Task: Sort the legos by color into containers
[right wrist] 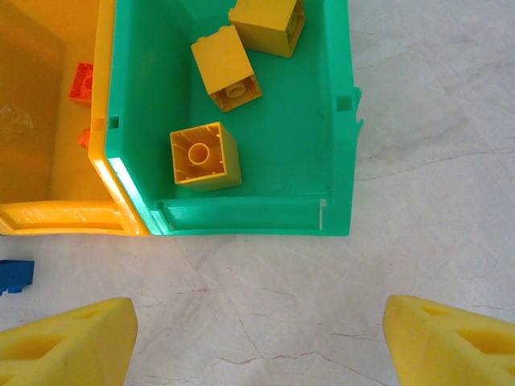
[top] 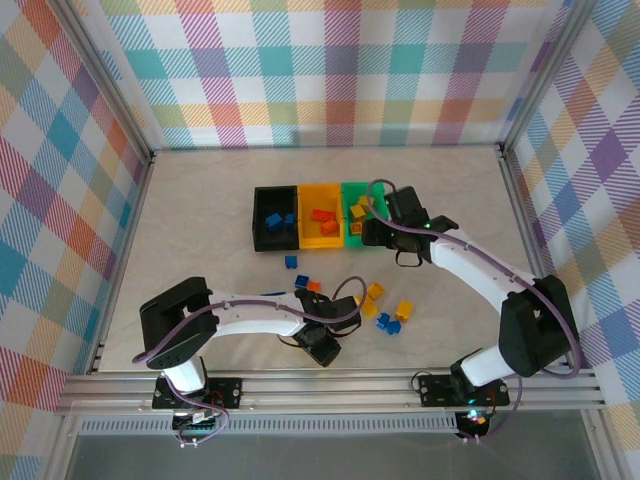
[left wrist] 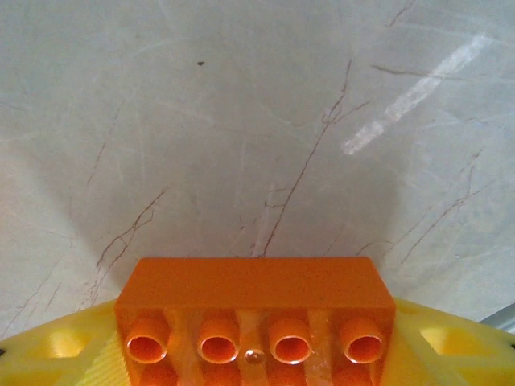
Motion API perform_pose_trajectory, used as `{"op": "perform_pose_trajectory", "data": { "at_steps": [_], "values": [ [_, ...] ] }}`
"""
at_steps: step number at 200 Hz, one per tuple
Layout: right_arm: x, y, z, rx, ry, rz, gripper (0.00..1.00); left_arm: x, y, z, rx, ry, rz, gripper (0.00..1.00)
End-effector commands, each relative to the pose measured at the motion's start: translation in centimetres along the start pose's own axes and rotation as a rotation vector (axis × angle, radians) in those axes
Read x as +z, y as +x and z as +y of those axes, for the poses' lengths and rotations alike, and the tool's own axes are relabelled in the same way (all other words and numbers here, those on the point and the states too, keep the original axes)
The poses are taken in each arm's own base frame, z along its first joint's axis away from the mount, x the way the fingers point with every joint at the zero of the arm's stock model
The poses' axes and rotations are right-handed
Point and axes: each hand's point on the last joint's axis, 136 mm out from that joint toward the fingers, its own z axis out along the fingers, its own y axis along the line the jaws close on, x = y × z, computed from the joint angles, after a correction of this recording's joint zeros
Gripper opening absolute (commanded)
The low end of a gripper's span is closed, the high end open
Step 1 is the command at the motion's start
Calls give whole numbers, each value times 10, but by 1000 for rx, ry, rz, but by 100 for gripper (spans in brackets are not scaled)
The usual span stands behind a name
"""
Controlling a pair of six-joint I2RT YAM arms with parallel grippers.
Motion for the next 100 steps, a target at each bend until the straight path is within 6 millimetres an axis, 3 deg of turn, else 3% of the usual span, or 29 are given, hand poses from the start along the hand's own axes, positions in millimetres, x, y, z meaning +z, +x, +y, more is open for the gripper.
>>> {"op": "perform_pose_trajectory", "data": {
  "at_steps": [1,35,58,82,100],
  "values": [
    [-8,-8,-1,20,-7,-41,80,1,3,9,6,-53,-13,55],
    [-8,-9,-1,28,-12,-42,80,-21,-12,13,-22,-47,-91,48],
    [-10,-10,0,31,-20,-45,80,-50,-35,25,-111,1,-184,46],
    [-10,-10,0,36,-21,-46,80,-94,-72,57,-297,95,-361,47],
    [-9,-10,0,36,-23,-46,80,-124,-100,94,-441,127,-502,49]
  ]
}}
